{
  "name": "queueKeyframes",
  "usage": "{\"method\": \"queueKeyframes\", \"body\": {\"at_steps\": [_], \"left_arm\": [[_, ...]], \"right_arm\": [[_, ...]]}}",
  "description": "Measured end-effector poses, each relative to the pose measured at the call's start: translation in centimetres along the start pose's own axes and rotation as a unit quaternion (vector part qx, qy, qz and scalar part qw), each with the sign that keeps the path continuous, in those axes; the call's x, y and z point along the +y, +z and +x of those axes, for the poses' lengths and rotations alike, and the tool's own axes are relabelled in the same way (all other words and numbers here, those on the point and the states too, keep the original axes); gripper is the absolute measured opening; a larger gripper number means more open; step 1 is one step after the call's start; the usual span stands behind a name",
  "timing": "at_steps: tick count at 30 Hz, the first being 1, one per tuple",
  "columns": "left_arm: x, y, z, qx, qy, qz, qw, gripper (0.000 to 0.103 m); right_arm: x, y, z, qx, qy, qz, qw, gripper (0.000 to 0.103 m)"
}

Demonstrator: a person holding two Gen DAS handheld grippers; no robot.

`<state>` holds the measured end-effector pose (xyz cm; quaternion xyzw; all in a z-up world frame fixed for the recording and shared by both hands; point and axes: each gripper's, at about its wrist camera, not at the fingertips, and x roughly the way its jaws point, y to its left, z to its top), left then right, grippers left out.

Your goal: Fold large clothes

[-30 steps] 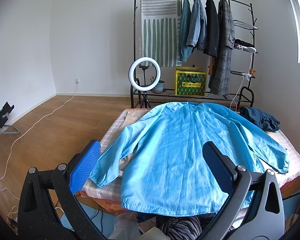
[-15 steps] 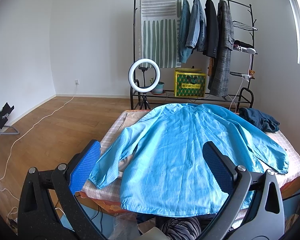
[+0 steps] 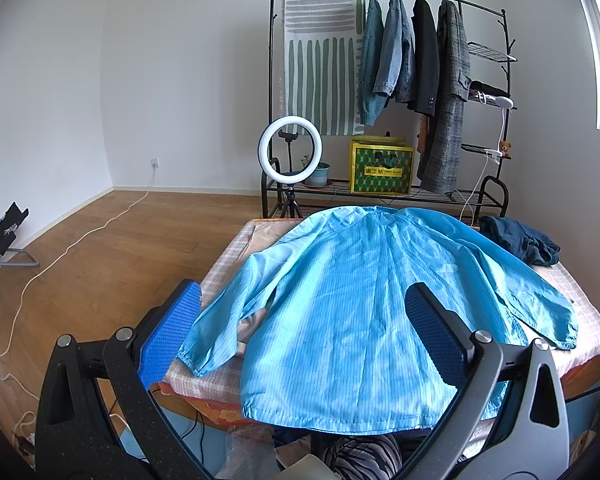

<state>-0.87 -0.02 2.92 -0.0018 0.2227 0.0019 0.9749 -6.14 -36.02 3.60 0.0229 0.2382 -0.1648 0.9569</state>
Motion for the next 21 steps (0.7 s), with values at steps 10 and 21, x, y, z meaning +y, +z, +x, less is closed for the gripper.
{"method": "queueKeyframes", "body": {"at_steps": [10,21], "left_arm": [[0.14,-0.17,0.07,0.000,-0.001,0.000,1.0000,0.103],[0.28,-0.26,-0.03,0.001,0.002,-0.002,1.0000,0.103]], "right_arm": [[0.13,0.04,0.21,0.003,0.003,-0.001,1.000,0.103],[0.65,-0.02,0.44,0.007,0.005,-0.003,1.000,0.103]]}}
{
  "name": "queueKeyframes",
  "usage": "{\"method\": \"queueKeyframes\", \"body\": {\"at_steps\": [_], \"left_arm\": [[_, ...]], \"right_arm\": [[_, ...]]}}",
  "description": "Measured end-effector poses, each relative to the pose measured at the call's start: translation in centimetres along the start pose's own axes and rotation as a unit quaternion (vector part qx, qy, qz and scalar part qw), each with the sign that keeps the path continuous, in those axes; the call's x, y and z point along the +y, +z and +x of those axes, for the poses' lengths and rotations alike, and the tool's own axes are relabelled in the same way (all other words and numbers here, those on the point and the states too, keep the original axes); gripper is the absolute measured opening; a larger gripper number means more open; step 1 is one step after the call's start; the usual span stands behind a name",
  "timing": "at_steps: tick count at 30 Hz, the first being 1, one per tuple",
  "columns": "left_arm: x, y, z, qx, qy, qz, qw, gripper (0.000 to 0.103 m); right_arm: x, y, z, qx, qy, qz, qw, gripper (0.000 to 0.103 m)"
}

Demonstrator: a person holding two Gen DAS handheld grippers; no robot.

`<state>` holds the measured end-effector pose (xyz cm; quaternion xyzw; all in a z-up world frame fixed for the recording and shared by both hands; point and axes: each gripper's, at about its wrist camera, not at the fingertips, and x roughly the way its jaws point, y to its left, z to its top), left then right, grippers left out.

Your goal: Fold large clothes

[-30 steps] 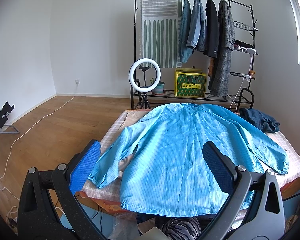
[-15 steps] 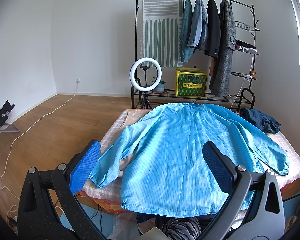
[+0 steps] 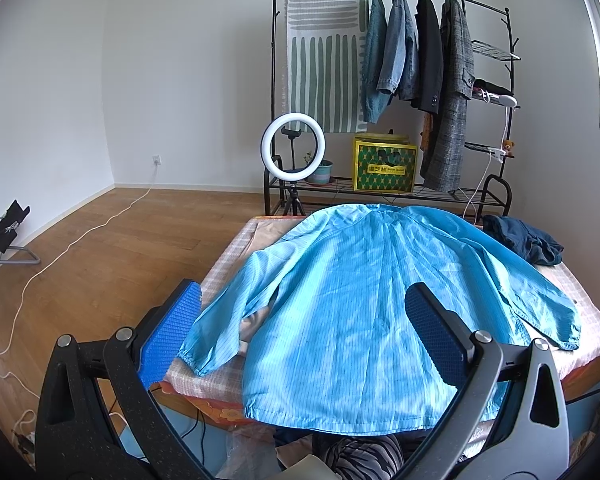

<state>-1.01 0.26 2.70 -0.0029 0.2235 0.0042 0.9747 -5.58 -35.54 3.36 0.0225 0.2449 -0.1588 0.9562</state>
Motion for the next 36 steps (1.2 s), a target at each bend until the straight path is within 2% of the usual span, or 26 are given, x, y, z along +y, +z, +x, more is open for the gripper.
{"method": "queueKeyframes", "body": {"at_steps": [14,19,25,29,31,34,36], "left_arm": [[1.7,-0.5,3.4,0.018,0.015,-0.004,0.9997,0.103],[3.9,-0.8,5.0,0.025,0.034,-0.008,0.9991,0.103],[9.3,-2.3,7.9,0.012,0.040,-0.022,0.9989,0.103],[13.2,-3.7,11.3,0.049,0.043,-0.038,0.9972,0.103],[15.5,-4.8,13.6,0.080,0.025,-0.059,0.9948,0.103],[19.0,-7.2,17.7,0.131,0.017,-0.100,0.9863,0.103],[21.5,-9.1,20.6,0.168,0.014,-0.136,0.9762,0.090]], "right_arm": [[0.8,1.2,1.8,0.010,-0.004,-0.006,1.000,0.103],[2.3,1.9,3.0,0.014,0.004,-0.006,1.000,0.103],[5.5,2.7,4.7,0.005,0.008,-0.022,1.000,0.103],[7.8,2.6,5.7,-0.025,-0.001,-0.040,0.999,0.103],[8.6,2.6,6.3,-0.027,0.012,-0.043,0.999,0.103],[9.4,2.6,7.3,-0.011,0.045,-0.037,0.998,0.103],[9.5,2.6,7.8,-0.004,0.056,-0.032,0.998,0.102]]}}
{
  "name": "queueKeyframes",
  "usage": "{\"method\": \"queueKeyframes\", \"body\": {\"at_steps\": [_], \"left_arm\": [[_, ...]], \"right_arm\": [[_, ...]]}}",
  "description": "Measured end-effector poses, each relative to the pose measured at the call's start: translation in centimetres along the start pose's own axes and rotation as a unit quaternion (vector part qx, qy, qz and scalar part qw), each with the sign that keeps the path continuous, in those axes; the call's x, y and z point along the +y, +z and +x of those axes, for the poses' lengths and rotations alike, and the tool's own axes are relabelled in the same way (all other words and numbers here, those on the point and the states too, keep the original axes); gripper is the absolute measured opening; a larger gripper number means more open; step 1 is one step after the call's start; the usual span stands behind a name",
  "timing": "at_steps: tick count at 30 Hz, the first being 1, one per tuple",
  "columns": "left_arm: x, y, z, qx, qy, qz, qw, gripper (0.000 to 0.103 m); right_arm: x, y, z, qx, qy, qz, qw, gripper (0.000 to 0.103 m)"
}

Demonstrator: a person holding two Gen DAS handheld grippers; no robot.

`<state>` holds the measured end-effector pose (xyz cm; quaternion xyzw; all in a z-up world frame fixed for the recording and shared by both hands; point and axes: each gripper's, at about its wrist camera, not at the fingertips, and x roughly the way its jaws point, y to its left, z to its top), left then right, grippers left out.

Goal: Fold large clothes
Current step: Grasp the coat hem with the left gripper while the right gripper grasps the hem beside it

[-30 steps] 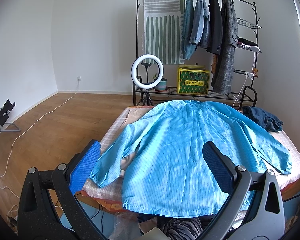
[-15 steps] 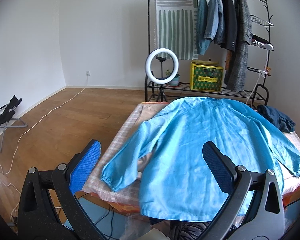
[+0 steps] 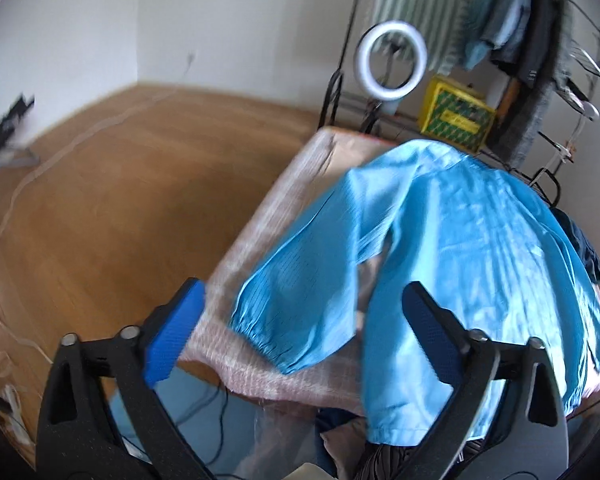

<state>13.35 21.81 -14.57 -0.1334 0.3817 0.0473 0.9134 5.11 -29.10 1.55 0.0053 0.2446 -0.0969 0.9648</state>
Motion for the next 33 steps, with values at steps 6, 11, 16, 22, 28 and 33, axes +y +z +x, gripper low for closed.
{"method": "queueKeyframes", "body": {"at_steps": [6,11,16,22,28,33], "left_arm": [[6.3,-2.0,8.8,0.103,-0.045,-0.140,0.9838,0.074],[7.5,-2.9,12.3,0.129,-0.019,-0.165,0.9778,0.074],[7.3,-3.1,14.3,0.140,0.015,-0.156,0.9776,0.066],[5.9,-2.4,15.7,0.146,0.038,-0.099,0.9835,0.006],[4.4,0.4,12.3,0.076,0.015,-0.095,0.9924,0.001],[0.2,3.0,6.9,0.001,-0.027,-0.038,0.9989,0.000]], "right_arm": [[-0.3,-0.2,1.2,0.022,0.006,0.013,1.000,0.102],[-0.7,-0.8,1.5,0.038,0.006,0.015,0.999,0.102],[-1.1,-1.0,1.8,0.048,0.005,0.014,0.999,0.102],[-1.3,-0.9,1.6,0.052,0.000,0.015,0.999,0.102],[-1.2,-1.2,1.6,0.062,0.012,0.012,0.998,0.102],[-0.5,-1.6,2.7,0.081,0.032,0.005,0.996,0.097]]}}
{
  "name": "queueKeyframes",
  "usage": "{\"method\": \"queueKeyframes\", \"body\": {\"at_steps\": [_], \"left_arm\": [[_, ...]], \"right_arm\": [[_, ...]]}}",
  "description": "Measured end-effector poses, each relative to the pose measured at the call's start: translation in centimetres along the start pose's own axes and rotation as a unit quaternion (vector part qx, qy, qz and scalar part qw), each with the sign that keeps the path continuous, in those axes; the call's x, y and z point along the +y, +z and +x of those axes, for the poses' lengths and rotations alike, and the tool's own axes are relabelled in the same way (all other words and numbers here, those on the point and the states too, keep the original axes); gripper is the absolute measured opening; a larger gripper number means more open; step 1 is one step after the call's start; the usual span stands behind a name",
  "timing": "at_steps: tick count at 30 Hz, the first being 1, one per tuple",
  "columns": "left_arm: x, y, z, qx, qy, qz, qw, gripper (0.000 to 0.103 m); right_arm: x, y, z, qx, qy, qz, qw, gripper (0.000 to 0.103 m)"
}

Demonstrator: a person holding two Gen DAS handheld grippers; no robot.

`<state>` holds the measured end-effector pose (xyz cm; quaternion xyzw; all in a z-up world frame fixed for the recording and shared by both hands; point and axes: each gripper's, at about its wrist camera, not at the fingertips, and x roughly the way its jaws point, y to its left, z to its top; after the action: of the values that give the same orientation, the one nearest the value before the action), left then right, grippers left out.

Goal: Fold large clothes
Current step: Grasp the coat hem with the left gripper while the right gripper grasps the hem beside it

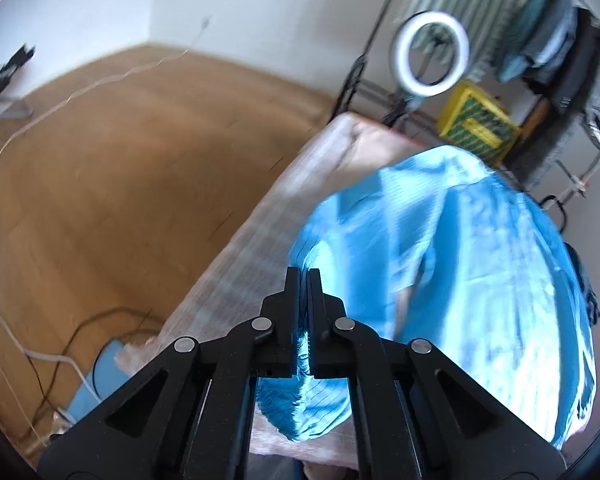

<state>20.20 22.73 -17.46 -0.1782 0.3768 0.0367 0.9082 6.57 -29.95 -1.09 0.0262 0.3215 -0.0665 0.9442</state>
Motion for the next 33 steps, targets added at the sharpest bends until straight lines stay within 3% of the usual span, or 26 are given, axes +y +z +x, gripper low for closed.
{"method": "queueKeyframes", "body": {"at_steps": [4,7,11,15,20,24,25,27,29,33], "left_arm": [[-5.5,-0.1,-4.3,-0.034,-0.064,0.074,0.9947,0.000],[-9.7,-2.2,-7.0,-0.036,-0.110,0.147,0.9824,0.000],[-13.8,-6.9,-8.0,0.002,-0.142,0.240,0.9604,0.000],[-15.1,-10.9,-7.6,0.043,-0.135,0.296,0.9445,0.000],[-15.0,-13.2,-7.4,0.056,-0.131,0.300,0.9431,0.000],[-15.5,-14.4,-6.9,0.076,-0.133,0.316,0.9365,0.002],[-15.6,-14.8,-7.2,0.082,-0.135,0.321,0.9339,0.005],[-15.2,-15.3,-8.0,0.083,-0.141,0.322,0.9324,0.038],[-14.3,-15.2,-9.3,0.071,-0.148,0.303,0.9387,0.055],[-10.1,-14.2,-10.6,0.071,-0.141,0.219,0.9628,0.055]], "right_arm": [[0.8,-0.3,1.6,0.023,0.040,0.005,0.999,0.087],[1.5,-0.5,3.4,0.044,0.078,0.014,0.996,0.079],[2.7,-1.0,6.1,0.077,0.126,0.025,0.989,0.069],[4.2,-1.6,8.8,0.111,0.166,0.040,0.979,0.065],[6.4,-3.0,11.6,0.152,0.212,0.055,0.964,0.065],[8.5,-4.2,13.1,0.176,0.224,0.041,0.958,0.065],[9.0,-4.3,13.0,0.181,0.229,0.036,0.956,0.065],[9.8,-4.8,13.4,0.190,0.237,0.027,0.952,0.065],[10.7,-5.5,13.6,0.202,0.245,0.021,0.948,0.065],[12.1,-7.0,14.3,0.230,0.267,0.012,0.936,0.065]]}}
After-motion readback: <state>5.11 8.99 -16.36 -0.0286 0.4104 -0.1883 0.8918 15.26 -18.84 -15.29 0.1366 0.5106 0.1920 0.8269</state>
